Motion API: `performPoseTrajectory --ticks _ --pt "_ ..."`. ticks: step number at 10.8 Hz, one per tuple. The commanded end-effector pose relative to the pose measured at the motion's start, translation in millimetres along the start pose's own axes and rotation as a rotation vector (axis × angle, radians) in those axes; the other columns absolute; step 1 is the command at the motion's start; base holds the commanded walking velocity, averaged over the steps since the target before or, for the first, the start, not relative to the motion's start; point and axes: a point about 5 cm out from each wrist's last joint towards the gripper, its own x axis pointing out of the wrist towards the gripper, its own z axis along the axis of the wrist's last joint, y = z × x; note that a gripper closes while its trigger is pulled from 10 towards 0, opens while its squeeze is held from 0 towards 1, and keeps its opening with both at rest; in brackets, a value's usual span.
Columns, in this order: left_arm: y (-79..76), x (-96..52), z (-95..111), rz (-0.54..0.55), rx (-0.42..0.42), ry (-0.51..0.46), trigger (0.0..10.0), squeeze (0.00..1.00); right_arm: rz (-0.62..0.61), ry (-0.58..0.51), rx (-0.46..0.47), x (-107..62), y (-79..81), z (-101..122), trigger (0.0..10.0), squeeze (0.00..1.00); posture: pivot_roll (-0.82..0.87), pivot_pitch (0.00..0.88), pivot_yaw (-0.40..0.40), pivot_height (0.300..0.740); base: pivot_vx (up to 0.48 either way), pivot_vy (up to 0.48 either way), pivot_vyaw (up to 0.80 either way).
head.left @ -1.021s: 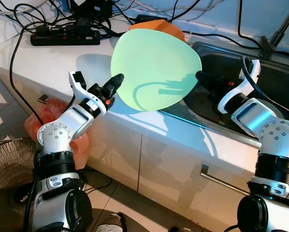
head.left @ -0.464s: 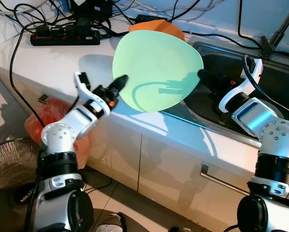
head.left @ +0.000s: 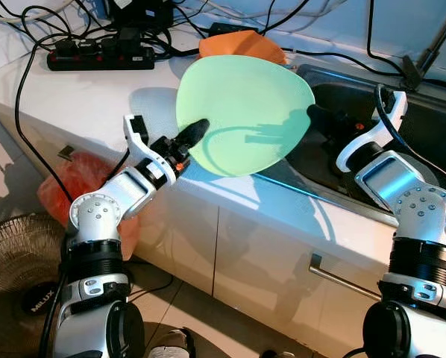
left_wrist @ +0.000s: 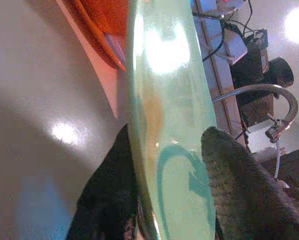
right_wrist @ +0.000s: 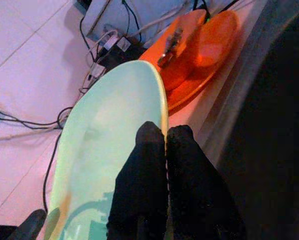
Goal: Kitchen organization
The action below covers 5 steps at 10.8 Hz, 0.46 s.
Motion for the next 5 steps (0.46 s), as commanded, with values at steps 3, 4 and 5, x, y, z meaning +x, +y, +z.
performPoseTrajectory --ticks 3,4,5 --pt "-5.9 0.2 1.1 -0.032 0.042 0.008 10.0 1.0 -0.017 -0.04 -0.019 -1.7 -1.9 10.0 0.0 0.0 0.08 0.094 0.006 0.74 0.0 0.0 0.0" --pt "-5.4 0.2 1.0 -0.029 0.047 0.009 10.0 1.0 -0.016 -0.033 -0.021 -2.1 -2.5 8.8 0.0 0.0 0.08 0.094 0.006 0.74 0.0 0.0 0.0" --pt "-5.9 -0.2 0.4 -0.038 0.034 0.008 0.0 1.0 0.003 -0.012 -0.04 -2.9 -1.2 5.2 0.0 0.0 0.08 0.095 0.007 0.74 0.0 0.0 0.0"
